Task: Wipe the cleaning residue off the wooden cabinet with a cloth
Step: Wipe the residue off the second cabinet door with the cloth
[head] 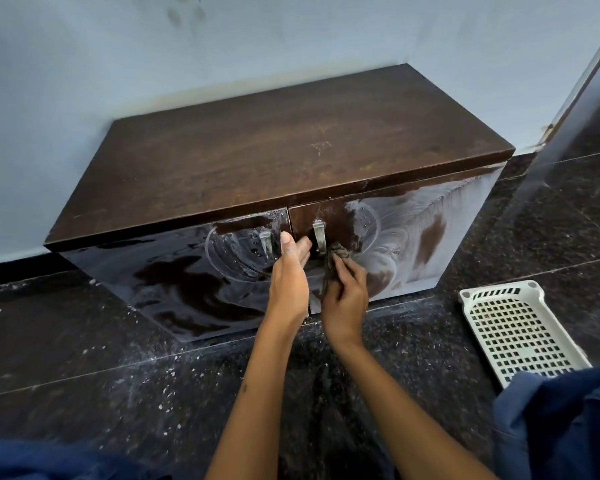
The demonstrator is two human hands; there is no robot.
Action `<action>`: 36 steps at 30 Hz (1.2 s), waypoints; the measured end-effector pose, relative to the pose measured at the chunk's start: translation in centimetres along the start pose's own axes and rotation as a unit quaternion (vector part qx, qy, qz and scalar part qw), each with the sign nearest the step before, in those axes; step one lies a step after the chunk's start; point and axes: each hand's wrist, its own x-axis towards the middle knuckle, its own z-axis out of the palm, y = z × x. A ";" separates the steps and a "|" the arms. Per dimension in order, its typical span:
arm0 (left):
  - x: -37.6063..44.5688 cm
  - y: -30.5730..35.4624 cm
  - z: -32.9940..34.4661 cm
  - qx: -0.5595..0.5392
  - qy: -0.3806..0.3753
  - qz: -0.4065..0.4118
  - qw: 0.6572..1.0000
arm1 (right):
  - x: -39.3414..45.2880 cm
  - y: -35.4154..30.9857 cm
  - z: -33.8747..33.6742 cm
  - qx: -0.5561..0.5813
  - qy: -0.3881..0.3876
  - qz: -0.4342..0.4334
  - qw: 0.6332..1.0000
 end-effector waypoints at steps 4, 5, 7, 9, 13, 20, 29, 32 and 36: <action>0.2 0.7 -1.2 -0.019 0.011 -0.002 1.000 | -0.4 -1.3 2.1 0.135 0.010 0.164 0.977; 0.1 0.9 -1.5 -0.021 0.011 -0.002 1.000 | -0.5 -1.8 2.6 0.172 0.010 0.201 0.964; -0.1 1.1 -1.9 -0.023 0.013 0.000 1.000 | -0.7 -2.3 3.5 0.250 0.001 0.270 0.930; -0.3 1.3 -2.3 -0.028 0.019 0.005 0.999 | -0.9 -2.9 4.1 0.316 -0.016 0.311 0.896; -0.2 1.7 -2.9 -0.020 0.029 0.015 0.999 | -1.7 -3.2 4.7 0.307 -0.014 0.307 0.901; -0.6 2.0 -3.5 -0.016 0.035 0.020 0.999 | 0.3 -3.7 3.0 0.408 0.024 0.402 0.819; -0.9 1.4 -3.3 -0.005 0.029 0.020 0.999 | -0.2 -3.5 2.9 0.362 0.073 0.388 0.845; -0.3 1.4 -2.7 -0.007 0.017 0.023 1.000 | 1.9 -3.7 2.1 0.289 0.119 0.301 0.901; -0.1 0.4 -1.3 0.012 -0.009 0.013 1.000 | 0.6 -4.6 2.2 0.106 0.101 0.055 0.988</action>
